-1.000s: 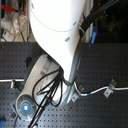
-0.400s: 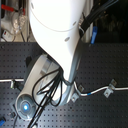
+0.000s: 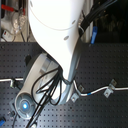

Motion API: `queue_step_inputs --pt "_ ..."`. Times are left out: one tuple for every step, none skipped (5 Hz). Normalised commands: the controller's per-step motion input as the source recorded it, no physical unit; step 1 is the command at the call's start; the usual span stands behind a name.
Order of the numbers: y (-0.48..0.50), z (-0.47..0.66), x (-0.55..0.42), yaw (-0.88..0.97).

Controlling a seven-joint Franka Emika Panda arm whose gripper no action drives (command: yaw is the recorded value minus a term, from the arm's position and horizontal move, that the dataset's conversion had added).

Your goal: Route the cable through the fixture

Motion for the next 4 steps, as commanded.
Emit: queue_step_inputs --pt "0.043 0.02 -0.275 0.0" --pt "-0.014 0.01 -0.242 0.0" --pt "-0.064 0.01 -0.295 0.0" --pt "-0.088 0.01 -0.4 0.0"
